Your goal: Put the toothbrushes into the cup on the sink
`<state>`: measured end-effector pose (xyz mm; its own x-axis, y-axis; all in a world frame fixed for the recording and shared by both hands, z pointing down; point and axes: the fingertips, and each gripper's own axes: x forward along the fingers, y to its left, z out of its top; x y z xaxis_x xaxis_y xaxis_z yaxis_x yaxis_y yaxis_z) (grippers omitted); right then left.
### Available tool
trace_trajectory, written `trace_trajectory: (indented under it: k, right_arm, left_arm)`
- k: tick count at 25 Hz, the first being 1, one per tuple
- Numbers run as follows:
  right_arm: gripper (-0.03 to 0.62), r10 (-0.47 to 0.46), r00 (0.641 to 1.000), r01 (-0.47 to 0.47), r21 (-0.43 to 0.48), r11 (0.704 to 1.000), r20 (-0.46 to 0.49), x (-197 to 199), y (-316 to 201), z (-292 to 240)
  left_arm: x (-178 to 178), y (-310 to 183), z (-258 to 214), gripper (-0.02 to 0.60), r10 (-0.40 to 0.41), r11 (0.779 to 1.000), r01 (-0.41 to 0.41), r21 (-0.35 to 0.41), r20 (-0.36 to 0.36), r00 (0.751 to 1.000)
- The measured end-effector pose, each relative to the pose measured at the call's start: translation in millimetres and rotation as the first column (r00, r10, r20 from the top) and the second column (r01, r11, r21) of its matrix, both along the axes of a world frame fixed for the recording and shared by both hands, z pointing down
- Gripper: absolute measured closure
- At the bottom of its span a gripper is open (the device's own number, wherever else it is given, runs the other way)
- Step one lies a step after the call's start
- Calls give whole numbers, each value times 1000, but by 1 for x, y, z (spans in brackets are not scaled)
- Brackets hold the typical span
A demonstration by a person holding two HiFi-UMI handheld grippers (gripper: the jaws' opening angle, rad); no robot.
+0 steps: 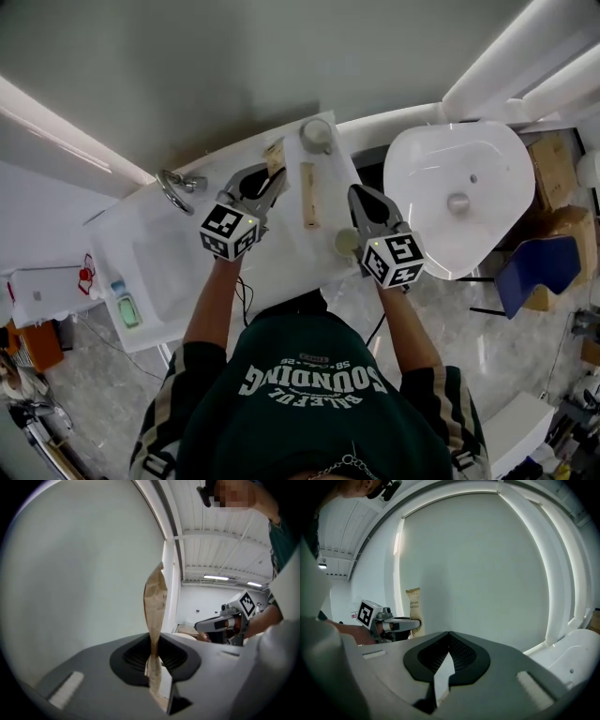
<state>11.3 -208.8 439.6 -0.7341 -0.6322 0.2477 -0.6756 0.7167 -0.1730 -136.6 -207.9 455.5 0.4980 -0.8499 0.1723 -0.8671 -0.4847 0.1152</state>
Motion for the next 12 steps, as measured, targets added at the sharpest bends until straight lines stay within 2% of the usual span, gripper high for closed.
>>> trace_trajectory:
  k: [12]
  right_arm:
    - [591, 109, 993, -112, -66, 992, -38, 19, -14, 32]
  left_arm:
    - [17, -102, 24, 491, 117, 993, -117, 24, -7, 993]
